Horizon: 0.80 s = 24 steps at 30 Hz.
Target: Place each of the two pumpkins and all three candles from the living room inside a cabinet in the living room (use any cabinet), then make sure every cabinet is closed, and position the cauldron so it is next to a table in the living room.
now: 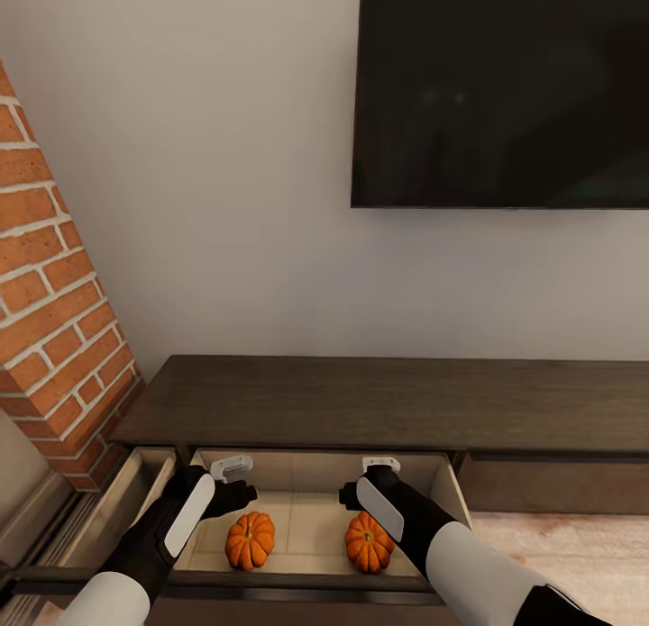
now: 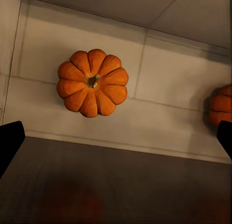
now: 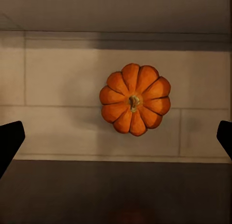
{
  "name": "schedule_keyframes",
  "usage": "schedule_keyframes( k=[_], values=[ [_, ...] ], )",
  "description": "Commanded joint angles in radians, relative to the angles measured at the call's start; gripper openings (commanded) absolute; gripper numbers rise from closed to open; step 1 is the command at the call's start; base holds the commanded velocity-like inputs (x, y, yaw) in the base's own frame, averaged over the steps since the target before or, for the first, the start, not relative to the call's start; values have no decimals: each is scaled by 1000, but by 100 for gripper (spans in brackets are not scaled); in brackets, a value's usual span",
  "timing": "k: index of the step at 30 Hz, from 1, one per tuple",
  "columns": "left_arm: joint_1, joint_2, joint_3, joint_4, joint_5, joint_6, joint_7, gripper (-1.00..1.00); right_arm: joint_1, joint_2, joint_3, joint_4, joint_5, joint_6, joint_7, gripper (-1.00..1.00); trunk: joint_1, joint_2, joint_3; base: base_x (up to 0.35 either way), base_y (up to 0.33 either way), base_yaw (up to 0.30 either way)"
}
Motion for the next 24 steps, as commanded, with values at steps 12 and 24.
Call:
schedule_keyframes(
  k=[12,24],
  values=[
    [-1,1,-4,-1,10,2,10,100,-1,-1,6,-1,-9,-1,-8,100,-46,84,37,0,0,0],
    [-1,1,-4,-2,10,2,9,100,-1,-1,6,-1,-8,-1,-8,100,-92,168,74,-85,0,0]
  ],
)
